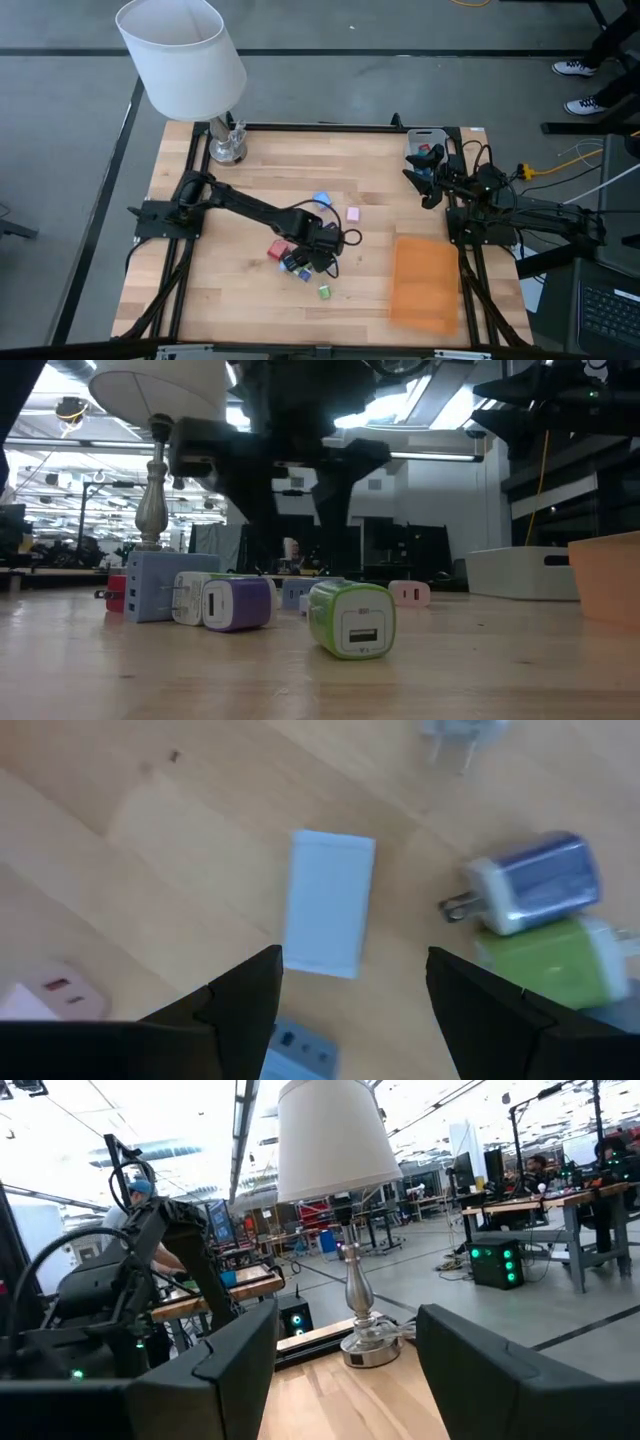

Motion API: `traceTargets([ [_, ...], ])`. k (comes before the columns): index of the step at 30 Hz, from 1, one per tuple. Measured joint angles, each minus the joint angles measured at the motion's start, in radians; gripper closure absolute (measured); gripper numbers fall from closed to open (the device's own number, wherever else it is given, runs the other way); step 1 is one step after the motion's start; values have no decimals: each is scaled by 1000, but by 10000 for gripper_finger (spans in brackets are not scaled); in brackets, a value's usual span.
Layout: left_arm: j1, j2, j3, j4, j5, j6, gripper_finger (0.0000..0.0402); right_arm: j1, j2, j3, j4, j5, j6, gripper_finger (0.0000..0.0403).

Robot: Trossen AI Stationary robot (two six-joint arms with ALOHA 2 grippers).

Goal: Pick & Place Office items
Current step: Put the white digital clock into the gray bin

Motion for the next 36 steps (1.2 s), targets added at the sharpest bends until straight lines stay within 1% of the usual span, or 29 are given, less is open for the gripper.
traceTargets([
  [5,27,15,14,-10,13,44,160,0,0,0,8,-1,1,168],
  [11,58,14,16,1,31,44,160,0,0,0,7,-1,-7,168],
  [13,63,14,16,12,58,40,160,0,0,0,7,-1,-11,168],
  [15,66,28,18,42,87,36,160,0,0,0,7,-1,-12,168],
  [20,63,73,20,69,84,65,161,0,0,0,8,-1,-12,168],
  [27,64,120,19,61,80,84,181,1,0,0,11,-4,-12,168],
  [36,64,124,4,114,91,61,203,1,0,0,11,-3,-13,168],
])
